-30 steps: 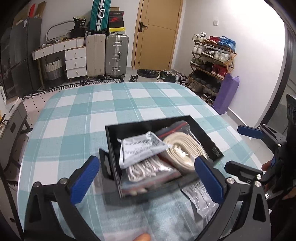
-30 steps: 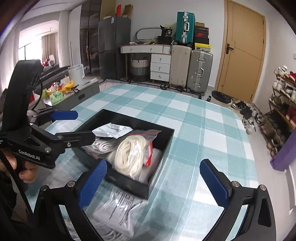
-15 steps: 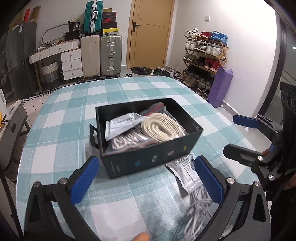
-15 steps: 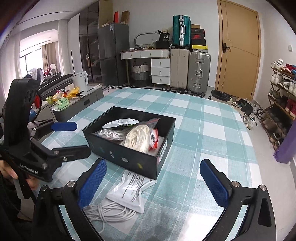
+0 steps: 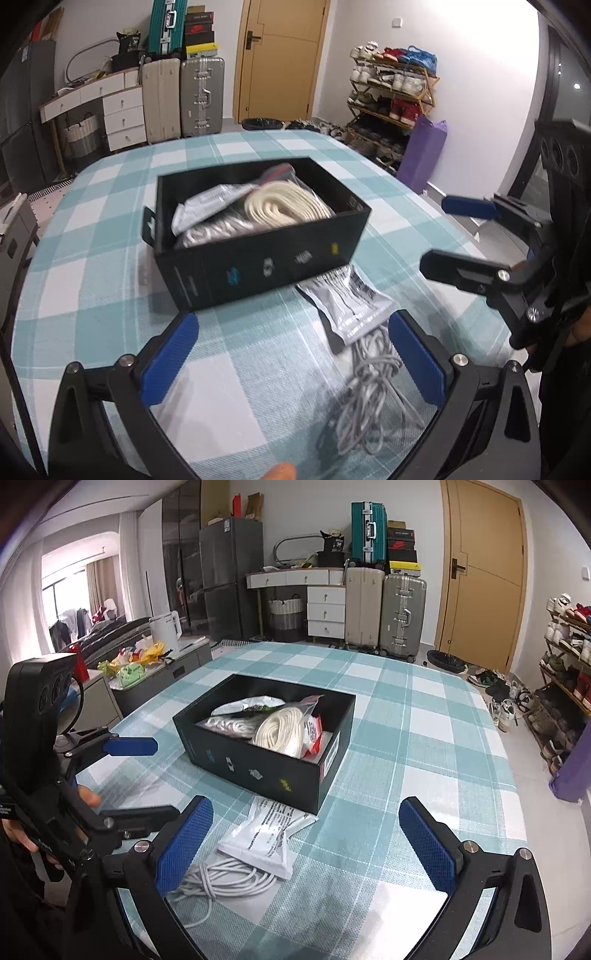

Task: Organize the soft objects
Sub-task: 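Withdraw both grippers and grasp the loose white cable with the left gripper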

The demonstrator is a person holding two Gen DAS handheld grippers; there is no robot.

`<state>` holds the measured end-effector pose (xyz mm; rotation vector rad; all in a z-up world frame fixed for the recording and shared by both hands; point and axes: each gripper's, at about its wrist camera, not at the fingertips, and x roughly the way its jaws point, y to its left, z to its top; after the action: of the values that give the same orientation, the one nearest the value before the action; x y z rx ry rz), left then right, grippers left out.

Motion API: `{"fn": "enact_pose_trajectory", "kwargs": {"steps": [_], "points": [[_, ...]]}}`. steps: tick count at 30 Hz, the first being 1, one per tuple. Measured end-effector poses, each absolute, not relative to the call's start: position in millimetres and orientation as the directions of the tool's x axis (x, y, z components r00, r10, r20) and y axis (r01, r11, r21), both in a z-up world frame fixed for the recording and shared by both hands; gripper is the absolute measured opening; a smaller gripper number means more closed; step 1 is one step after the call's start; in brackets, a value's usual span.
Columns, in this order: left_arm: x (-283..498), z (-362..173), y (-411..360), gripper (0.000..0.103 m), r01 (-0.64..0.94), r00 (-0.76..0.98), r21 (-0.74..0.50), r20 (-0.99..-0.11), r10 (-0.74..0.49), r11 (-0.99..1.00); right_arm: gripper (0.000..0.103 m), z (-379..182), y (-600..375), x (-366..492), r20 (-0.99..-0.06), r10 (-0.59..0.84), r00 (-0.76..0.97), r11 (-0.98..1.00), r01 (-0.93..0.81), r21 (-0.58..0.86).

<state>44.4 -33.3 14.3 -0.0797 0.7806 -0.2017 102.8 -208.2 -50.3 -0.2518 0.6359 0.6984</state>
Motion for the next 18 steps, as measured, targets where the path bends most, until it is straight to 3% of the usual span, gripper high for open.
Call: {"fn": "enact_pose_trajectory", "kwargs": {"steps": [18], "points": [[40, -13, -74, 0.103, 0.235, 0.582, -0.128, -0.776, -0.245, 0.964, 0.102, -52, -213, 105, -0.63, 0.505, 0.59, 0.754, -0.657, -0.011]]}}
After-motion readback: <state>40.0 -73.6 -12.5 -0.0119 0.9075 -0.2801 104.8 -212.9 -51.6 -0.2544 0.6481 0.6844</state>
